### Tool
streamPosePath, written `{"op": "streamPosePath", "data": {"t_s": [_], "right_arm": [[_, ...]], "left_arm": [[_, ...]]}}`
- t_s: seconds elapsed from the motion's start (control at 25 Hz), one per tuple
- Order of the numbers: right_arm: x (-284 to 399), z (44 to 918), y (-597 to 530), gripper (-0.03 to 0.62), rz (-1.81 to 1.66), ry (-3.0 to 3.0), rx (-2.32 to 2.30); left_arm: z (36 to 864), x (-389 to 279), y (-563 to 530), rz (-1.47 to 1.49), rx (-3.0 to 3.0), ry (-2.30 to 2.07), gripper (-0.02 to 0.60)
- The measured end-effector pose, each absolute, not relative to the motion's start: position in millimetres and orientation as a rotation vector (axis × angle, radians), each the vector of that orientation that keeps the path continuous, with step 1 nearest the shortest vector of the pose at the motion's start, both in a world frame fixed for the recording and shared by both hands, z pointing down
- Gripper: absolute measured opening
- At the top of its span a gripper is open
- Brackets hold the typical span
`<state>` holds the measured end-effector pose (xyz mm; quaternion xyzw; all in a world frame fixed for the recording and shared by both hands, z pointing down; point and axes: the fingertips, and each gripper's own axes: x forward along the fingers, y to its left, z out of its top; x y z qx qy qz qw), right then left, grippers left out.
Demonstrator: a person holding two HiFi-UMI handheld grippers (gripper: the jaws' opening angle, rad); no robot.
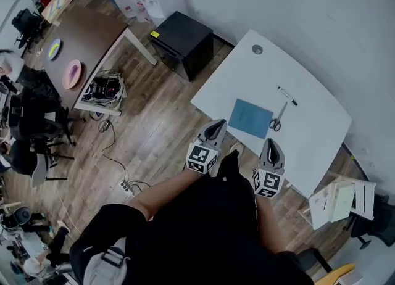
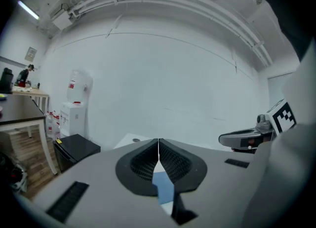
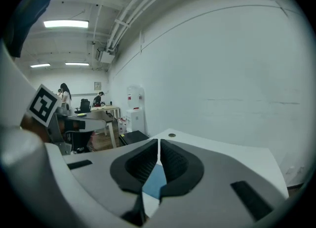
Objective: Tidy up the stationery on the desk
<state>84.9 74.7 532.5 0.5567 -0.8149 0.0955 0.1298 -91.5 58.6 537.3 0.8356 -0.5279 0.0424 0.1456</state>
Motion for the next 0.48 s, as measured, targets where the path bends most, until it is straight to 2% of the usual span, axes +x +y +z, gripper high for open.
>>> {"op": "streamPosePath", "data": {"t_s": [0.28,0.48], "right_arm": [[108.0,566.6,14.4,0.035,0.395,-2.346,1.627],[120.3,610.9,-18.4,0.035,0.522,-2.314,1.548]], "left_arm": [[579.8,-91.7,23.4,0.282,2.354,-1.481,0.015],[637.3,-93.6,1.5,0.518,2.218,-1.449,0.016]]}}
